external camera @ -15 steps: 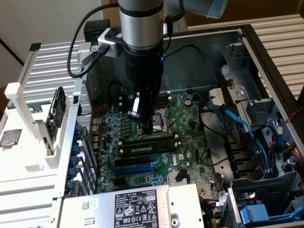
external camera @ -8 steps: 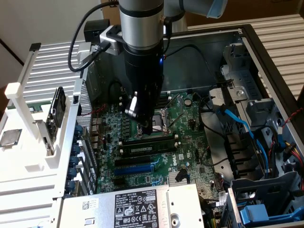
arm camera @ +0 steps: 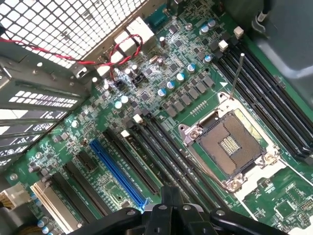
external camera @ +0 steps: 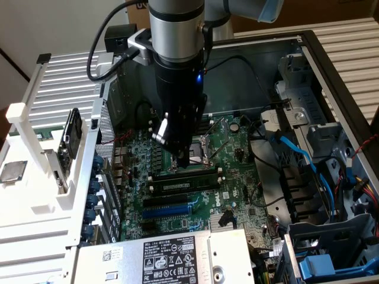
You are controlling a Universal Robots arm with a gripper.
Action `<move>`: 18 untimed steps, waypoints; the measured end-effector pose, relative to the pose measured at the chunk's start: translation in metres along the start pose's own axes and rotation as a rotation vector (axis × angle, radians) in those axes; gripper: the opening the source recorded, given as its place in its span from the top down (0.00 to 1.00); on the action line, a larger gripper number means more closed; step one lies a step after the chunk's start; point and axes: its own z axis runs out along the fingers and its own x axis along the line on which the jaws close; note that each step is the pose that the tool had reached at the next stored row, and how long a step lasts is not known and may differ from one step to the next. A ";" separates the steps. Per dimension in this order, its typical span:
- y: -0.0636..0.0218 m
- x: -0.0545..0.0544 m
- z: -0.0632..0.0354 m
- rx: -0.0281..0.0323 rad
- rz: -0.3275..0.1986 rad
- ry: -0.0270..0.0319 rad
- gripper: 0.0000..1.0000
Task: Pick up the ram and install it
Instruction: 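Press down the ram until it locks into place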
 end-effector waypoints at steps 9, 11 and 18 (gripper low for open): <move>0.0000 0.000 0.0000 -0.0097 0.137 0.0015 0.90; 0.0000 0.000 0.0000 -0.0120 0.168 0.0018 0.90; 0.0000 0.000 0.0000 -0.0195 0.274 0.0030 0.90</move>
